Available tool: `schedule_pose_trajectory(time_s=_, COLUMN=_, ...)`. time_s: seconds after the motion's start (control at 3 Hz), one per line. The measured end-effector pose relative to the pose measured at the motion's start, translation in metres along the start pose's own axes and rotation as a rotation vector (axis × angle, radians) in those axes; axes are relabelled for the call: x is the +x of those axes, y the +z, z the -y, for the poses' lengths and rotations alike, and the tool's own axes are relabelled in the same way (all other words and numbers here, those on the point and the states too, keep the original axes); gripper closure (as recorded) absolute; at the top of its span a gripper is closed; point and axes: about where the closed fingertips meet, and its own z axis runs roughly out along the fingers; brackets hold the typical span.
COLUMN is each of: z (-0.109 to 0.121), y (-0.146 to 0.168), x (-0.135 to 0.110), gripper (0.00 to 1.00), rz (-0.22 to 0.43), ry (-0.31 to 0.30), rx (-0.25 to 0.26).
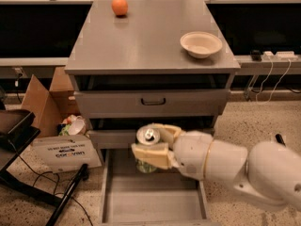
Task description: Pick green can from bottom drawer and place on counter
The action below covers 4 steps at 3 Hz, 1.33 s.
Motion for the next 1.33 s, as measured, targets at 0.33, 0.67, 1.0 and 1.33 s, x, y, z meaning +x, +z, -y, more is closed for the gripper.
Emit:
schedule_pose_trajectory(time_s=0.33, z=0.019, y=0.026, x=-0.093, gripper=1.0, rz=-0.056, ry=-0.109, rx=0.084)
schedule_pose_trajectory(time_s=0.67, z=0.039, y=0.05, x=-0.134, gripper=1.0, rz=-0.069, ry=-0.16, rx=0.138)
schedule_pose_trajectory(time_s=1.0, z=0.024, y=0.073, x=-0.136, gripper=1.0, rz=-0.077, ry=-0.169, rx=0.087)
schedule_pose_trajectory(time_s=1.33, z=0.024, y=0.073, x=-0.136, gripper=1.0, rz=-0.077, ry=-0.169, rx=0.087)
